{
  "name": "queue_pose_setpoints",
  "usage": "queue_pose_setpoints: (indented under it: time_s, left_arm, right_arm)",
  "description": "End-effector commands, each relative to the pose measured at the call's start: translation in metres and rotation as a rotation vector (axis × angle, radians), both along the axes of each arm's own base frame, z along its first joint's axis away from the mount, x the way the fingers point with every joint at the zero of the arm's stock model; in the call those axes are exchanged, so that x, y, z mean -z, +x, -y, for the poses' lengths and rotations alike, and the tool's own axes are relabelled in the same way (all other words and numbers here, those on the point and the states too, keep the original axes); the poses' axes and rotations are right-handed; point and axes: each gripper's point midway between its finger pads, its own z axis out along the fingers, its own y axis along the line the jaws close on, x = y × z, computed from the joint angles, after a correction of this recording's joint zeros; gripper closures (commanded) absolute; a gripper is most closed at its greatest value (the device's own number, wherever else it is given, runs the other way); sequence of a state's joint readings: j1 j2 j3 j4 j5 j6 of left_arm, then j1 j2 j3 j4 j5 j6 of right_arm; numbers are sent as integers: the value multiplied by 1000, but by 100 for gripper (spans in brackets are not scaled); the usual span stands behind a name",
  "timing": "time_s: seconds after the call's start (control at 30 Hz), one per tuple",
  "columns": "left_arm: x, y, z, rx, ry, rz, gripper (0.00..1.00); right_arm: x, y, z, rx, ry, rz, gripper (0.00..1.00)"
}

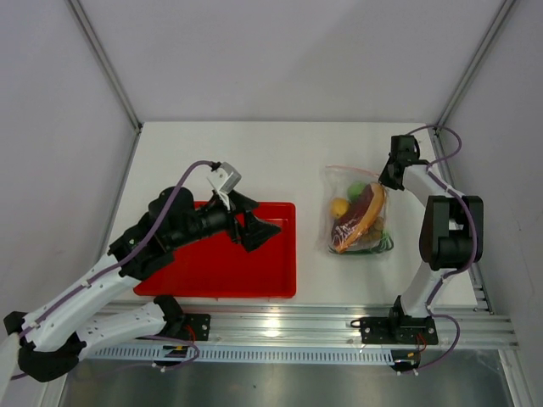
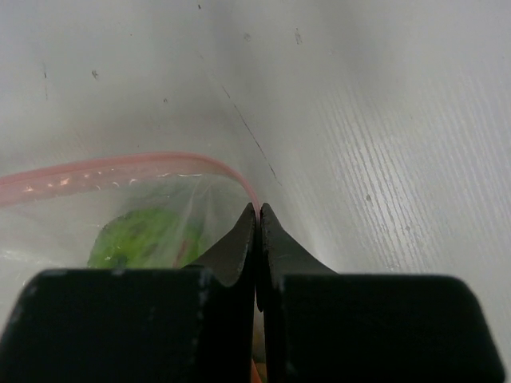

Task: Place the food in the zip-top bag and seal the zipper
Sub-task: Place the zipper food storage bag at the center of the board, then reset both arms

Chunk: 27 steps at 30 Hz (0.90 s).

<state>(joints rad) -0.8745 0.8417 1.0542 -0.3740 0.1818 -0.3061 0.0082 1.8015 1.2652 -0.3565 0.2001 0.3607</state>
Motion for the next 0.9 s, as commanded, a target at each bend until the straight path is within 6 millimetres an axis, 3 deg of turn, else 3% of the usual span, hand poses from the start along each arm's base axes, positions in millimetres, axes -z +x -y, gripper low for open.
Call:
queue_pose_setpoints:
  time_s: [0.0, 0.37, 0.47, 0.53, 0.6, 0.67, 0.87]
  left_arm:
    - [-5, -2, 4, 19, -30, -2, 1]
    - [1, -10, 7, 51, -46, -44, 1]
    - [7, -15, 5, 57, -69, -73, 0]
    - [8, -17, 0, 39, -80, -74, 1]
    - [12, -18, -4, 31, -72, -80, 1]
    - [14, -20, -6, 28, -71, -82, 1]
    - [20, -22, -4, 34, -83, -117, 0]
  right_arm:
    - [-11, 25, -2, -27, -2, 63, 100]
    - [-14, 29, -6, -37, 15, 69, 100]
    - [-25, 33, -8, -32, 29, 89, 79]
    - [-36, 33, -8, -25, 34, 103, 71]
    - [-50, 33, -7, -20, 28, 128, 39]
    - [-70, 30, -4, -7, 15, 159, 26]
    - [-128, -3, 3, 22, -39, 225, 7]
